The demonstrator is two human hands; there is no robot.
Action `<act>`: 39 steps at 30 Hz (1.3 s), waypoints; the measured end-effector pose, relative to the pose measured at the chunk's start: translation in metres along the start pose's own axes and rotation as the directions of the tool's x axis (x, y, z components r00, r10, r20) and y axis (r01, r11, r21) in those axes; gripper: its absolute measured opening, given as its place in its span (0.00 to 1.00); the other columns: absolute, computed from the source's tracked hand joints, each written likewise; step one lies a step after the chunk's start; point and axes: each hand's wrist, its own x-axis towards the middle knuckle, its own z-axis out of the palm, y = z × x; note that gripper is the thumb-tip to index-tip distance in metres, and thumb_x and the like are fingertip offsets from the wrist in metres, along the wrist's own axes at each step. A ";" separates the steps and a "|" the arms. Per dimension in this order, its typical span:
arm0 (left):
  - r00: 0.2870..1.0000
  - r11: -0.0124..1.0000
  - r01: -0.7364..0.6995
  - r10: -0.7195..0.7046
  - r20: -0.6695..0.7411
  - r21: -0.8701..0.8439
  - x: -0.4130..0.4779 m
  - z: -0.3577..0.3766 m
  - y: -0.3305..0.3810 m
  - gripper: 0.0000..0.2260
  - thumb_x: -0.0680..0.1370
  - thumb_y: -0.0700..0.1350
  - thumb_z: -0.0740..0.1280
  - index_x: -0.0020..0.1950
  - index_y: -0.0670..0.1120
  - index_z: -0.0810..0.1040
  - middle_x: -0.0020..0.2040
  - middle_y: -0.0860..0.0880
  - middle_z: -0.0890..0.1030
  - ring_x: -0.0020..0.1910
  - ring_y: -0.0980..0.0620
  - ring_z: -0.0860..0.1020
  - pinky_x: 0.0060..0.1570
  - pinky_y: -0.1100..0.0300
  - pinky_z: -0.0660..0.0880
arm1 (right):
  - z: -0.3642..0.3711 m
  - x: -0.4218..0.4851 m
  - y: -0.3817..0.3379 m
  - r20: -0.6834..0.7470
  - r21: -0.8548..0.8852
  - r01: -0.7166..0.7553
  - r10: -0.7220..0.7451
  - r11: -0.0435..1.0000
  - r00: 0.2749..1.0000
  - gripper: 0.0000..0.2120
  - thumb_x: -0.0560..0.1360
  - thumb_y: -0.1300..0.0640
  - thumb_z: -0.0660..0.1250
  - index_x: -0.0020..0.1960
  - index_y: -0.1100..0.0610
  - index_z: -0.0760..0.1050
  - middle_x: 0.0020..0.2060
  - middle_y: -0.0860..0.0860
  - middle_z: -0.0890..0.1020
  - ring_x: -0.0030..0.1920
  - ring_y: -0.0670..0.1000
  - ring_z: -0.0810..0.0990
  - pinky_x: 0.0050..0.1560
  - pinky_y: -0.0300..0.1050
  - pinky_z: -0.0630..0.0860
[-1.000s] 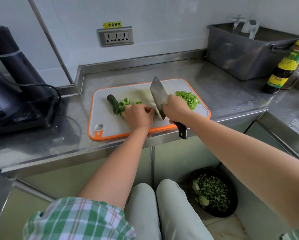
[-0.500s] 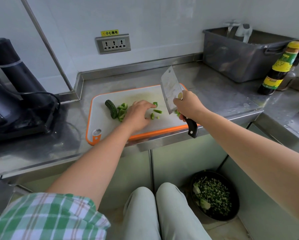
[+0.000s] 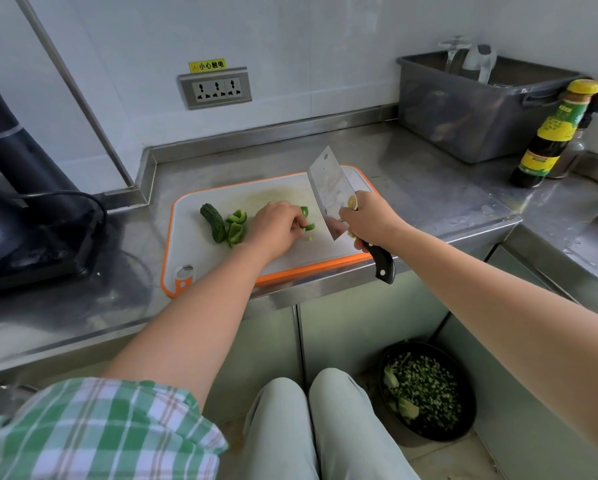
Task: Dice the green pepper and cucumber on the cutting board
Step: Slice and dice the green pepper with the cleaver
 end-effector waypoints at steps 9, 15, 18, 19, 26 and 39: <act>0.986 0.995 0.099 -0.096 -0.134 0.015 -0.005 0.005 -0.004 0.06 0.74 0.48 0.72 0.49 0.49 0.83 0.47 0.48 0.82 0.50 0.47 0.78 0.46 0.54 0.75 | -0.004 -0.003 0.001 0.011 -0.033 0.012 -0.012 0.999 1.000 0.08 0.79 0.60 0.55 0.56 0.61 0.67 0.37 0.57 0.76 0.22 0.50 0.74 0.20 0.37 0.70; 0.907 0.741 0.253 -0.405 -0.113 -0.622 0.005 -0.009 0.021 0.08 0.79 0.45 0.63 0.46 0.43 0.79 0.40 0.50 0.81 0.37 0.50 0.77 0.38 0.60 0.73 | -0.008 -0.007 0.000 -0.005 0.090 0.081 -0.081 0.993 0.997 0.07 0.79 0.60 0.56 0.42 0.59 0.66 0.30 0.55 0.73 0.19 0.49 0.72 0.22 0.39 0.69; 0.857 0.150 0.391 -0.419 0.300 -0.908 0.010 -0.021 0.046 0.09 0.81 0.38 0.57 0.44 0.40 0.74 0.38 0.44 0.79 0.35 0.49 0.76 0.31 0.63 0.74 | -0.009 -0.007 -0.003 0.022 0.244 0.081 -0.089 0.966 0.996 0.11 0.79 0.61 0.57 0.37 0.58 0.65 0.27 0.54 0.70 0.18 0.48 0.69 0.23 0.39 0.68; 0.845 0.040 0.417 -0.384 0.371 -0.908 0.011 -0.023 0.051 0.10 0.82 0.37 0.56 0.44 0.41 0.74 0.40 0.43 0.79 0.36 0.49 0.77 0.32 0.63 0.76 | -0.009 -0.007 -0.004 0.032 0.268 0.075 -0.087 0.960 0.996 0.11 0.79 0.61 0.57 0.37 0.58 0.65 0.26 0.54 0.70 0.18 0.48 0.69 0.23 0.38 0.68; 0.780 -0.160 0.390 -0.466 0.418 -0.907 0.013 -0.018 0.046 0.12 0.79 0.33 0.62 0.62 0.37 0.75 0.26 0.50 0.81 0.27 0.55 0.80 0.28 0.66 0.78 | -0.009 -0.006 -0.007 0.065 0.278 0.069 -0.091 0.958 0.994 0.11 0.79 0.61 0.58 0.37 0.58 0.66 0.26 0.53 0.70 0.19 0.47 0.69 0.22 0.37 0.68; 0.978 0.981 0.179 -0.185 -0.100 -0.068 -0.009 -0.006 0.000 0.06 0.74 0.45 0.72 0.50 0.50 0.86 0.48 0.51 0.85 0.54 0.45 0.73 0.46 0.60 0.67 | -0.001 -0.007 0.002 0.079 0.111 0.028 -0.037 0.993 0.996 0.06 0.80 0.58 0.57 0.50 0.61 0.68 0.31 0.54 0.72 0.17 0.46 0.71 0.21 0.36 0.68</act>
